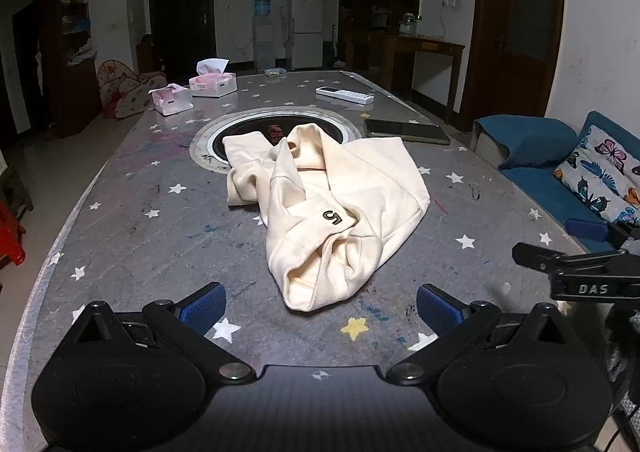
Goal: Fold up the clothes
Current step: 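Move both grippers toward the crumpled cream sweatshirt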
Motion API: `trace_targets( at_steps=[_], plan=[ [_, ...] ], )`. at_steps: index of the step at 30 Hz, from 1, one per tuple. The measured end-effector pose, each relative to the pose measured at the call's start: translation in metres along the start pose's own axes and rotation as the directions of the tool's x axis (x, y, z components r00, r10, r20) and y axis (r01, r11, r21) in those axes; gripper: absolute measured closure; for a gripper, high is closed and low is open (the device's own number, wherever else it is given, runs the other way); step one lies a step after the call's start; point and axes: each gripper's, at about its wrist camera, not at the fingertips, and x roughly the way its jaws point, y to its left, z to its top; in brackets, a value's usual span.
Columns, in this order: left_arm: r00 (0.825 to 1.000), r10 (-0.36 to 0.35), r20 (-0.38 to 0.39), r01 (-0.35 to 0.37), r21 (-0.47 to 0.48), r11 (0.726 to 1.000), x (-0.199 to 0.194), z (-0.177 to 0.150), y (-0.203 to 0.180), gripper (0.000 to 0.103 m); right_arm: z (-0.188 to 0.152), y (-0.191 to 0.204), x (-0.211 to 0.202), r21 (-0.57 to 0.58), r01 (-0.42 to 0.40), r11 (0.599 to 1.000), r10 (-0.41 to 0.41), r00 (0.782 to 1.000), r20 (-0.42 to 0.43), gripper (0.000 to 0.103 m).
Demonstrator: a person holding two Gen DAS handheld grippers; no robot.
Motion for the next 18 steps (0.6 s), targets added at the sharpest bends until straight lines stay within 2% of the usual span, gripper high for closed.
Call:
trace_targets(
  at_steps=[5,11,13,18],
  plan=[
    [1.000,0.014,-0.007,-0.014,0.007,1.000,0.005,-0.002,0.003,0.000,0.008,0.005,0.006,-0.030,-0.012,0.999,0.012,1.000,-0.006,0.000],
    [0.999,0.037,-0.018,-0.037,0.016,0.999,0.015,0.014,0.011,0.000,0.034,0.035,0.010,-0.108,-0.033,0.994,0.032,0.999,-0.013,0.000],
    [0.999,0.041,-0.023,-0.041,0.009,0.999,0.020,0.016,0.013,0.000,0.029,0.026,0.003,-0.105,-0.067,0.992,0.068,0.998,0.009,0.000],
    [0.998,0.048,-0.038,-0.048,0.013,0.999,0.033,0.021,0.015,0.000,0.034,0.034,0.018,-0.094,-0.093,0.991,0.091,0.996,-0.027,0.000]
  ],
)
